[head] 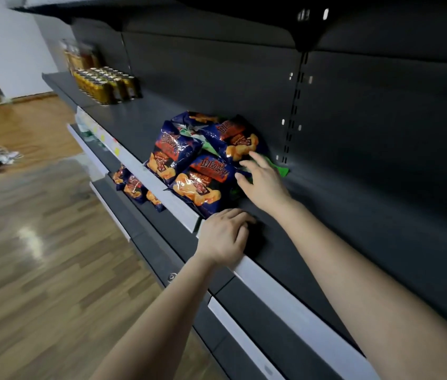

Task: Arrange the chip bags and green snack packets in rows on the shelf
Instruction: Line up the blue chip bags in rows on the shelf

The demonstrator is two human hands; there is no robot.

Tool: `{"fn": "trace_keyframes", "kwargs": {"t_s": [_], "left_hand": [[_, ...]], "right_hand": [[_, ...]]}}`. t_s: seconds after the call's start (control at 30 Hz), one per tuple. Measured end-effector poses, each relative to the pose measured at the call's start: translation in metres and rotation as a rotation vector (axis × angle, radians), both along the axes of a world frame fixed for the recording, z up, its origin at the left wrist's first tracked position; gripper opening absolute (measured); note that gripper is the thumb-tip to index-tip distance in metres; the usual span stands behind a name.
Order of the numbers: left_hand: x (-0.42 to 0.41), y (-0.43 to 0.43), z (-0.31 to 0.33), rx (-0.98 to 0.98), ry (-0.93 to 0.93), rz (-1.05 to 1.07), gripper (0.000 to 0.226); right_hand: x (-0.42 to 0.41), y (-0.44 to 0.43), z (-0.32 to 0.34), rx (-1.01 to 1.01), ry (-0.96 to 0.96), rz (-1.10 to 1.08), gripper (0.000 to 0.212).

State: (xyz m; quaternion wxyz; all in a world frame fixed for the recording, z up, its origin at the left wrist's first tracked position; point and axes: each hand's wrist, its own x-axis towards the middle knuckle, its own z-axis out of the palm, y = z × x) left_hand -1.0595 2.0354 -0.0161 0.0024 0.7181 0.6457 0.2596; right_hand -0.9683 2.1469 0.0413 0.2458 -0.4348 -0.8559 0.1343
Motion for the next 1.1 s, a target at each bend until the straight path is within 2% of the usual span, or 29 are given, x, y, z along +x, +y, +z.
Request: {"fn": "trace_keyframes", "kwargs": {"t_s": [0.07, 0.17, 0.23, 0.3, 0.5, 0.63, 0.8, 1.0, 1.1], "left_hand": [[-0.001, 0.001, 0.0, 0.016, -0.013, -0.008, 0.047], [-0.002, 0.001, -0.001, 0.03, -0.036, -0.016, 0.045], [-0.002, 0.001, 0.0, 0.037, -0.048, -0.018, 0.045], [-0.002, 0.001, 0.0, 0.038, -0.054, -0.019, 0.045], [-0.002, 0.0, 0.0, 0.027, -0.06, -0.011, 0.043], [-0.002, 0.0, 0.0, 0.025, -0.057, -0.003, 0.043], [-0.002, 0.0, 0.0, -0.004, -0.033, 0.009, 0.05], [-0.001, 0.0, 0.005, -0.07, 0.036, 0.006, 0.067], [0.001, 0.002, 0.009, -0.114, 0.004, -0.021, 0.059]], "right_hand": [[-0.015, 0.004, 0.003, -0.043, -0.019, 0.084, 0.053], [-0.033, 0.008, 0.001, -0.186, -0.139, 0.182, 0.076], [-0.039, 0.012, -0.006, -0.217, -0.217, 0.173, 0.088], [-0.04, 0.016, -0.011, -0.212, -0.205, 0.154, 0.093], [-0.037, 0.017, -0.02, -0.22, -0.084, 0.123, 0.088], [-0.023, 0.008, -0.017, -0.142, -0.007, -0.093, 0.086], [0.01, 0.0, 0.002, 0.043, 0.014, -0.184, 0.081], [0.084, -0.01, 0.011, 0.002, 0.013, -0.275, 0.078], [0.13, -0.019, 0.007, -0.03, -0.063, -0.304, 0.071]]}}
